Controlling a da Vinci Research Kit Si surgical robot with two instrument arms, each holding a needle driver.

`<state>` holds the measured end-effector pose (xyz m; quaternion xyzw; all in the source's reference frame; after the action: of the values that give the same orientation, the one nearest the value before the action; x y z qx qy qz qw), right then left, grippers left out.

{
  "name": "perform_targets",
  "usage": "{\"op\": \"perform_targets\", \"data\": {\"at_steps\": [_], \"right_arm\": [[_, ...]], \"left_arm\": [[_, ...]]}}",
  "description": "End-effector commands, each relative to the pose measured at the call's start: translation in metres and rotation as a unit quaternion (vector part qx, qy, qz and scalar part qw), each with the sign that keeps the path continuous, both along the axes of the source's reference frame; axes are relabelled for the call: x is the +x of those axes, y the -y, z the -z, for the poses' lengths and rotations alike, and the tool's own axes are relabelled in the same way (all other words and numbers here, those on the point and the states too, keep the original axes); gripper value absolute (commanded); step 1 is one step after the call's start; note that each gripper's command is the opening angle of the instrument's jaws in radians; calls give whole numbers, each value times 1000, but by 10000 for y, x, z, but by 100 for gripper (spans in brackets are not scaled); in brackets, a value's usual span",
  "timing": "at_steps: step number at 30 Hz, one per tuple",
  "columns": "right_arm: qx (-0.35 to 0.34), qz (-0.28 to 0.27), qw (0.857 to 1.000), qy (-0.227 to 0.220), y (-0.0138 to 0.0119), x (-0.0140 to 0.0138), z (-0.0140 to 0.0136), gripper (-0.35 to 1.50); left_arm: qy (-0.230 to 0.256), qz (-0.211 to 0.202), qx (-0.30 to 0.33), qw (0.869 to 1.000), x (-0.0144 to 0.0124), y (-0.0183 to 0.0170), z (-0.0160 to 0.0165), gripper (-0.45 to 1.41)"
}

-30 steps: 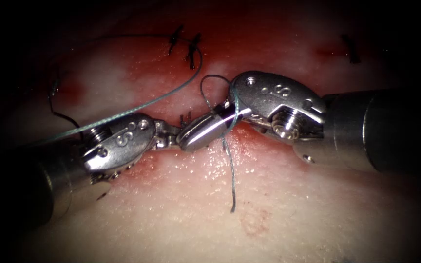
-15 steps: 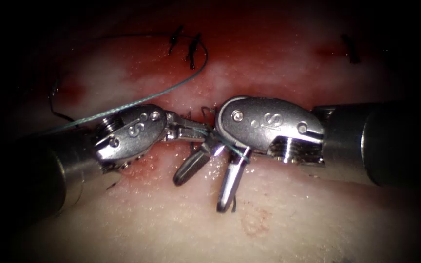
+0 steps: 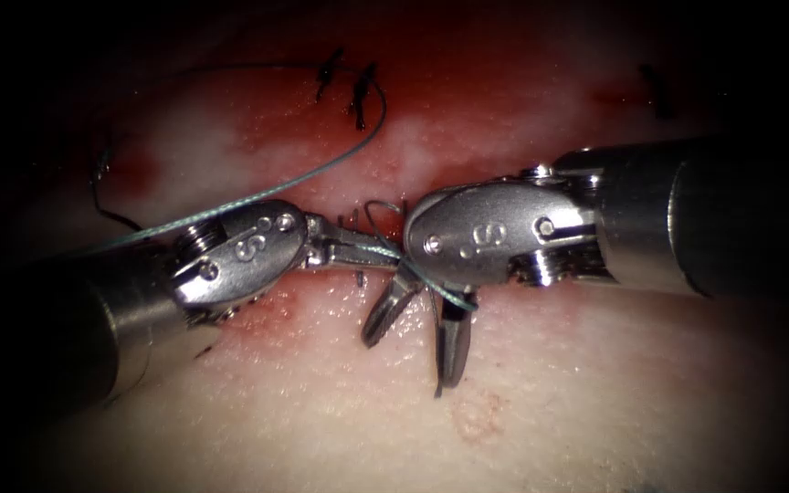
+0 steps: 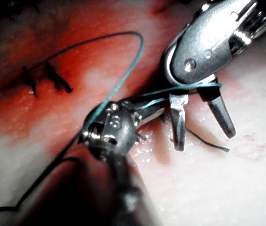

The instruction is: Wound Closure

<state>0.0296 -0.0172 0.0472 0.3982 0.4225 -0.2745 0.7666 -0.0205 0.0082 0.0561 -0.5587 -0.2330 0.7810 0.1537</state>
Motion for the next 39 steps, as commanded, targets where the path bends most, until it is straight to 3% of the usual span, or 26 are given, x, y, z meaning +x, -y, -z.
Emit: {"op": "perform_targets", "data": {"at_steps": [1,8,11,13,15,24,29,35,39], "right_arm": [[-1,2,1000,-1,8,5,-9,123],[-23,16,1000,-14,33,2,-21,118],[-33,27,999,-8,37,-1,-24,106],[-50,42,998,-1,39,-5,-24,59],[-51,60,997,0,39,-7,-24,-35],[-30,72,997,-18,22,-9,-24,-35],[1,14,998,-56,-9,-15,-14,-35],[38,-38,997,-56,-38,-18,-7,-35],[43,-69,995,-52,-60,-19,-11,-35]], "left_arm": [[2,-2,-3,1000,-5,0,-6,-45],[1,-1,0,1000,-2,4,-8,-45],[0,-3,0,1000,-1,5,-8,-45],[-1,-3,2,1000,1,6,-8,-45],[-2,-1,3,1000,2,7,-8,-45],[-11,5,-6,1000,-2,32,-11,-45],[-32,9,-18,999,-3,55,-14,-45],[-52,1,-26,998,-3,85,-14,-45],[-59,-2,-27,998,-12,115,4,-45]]}}
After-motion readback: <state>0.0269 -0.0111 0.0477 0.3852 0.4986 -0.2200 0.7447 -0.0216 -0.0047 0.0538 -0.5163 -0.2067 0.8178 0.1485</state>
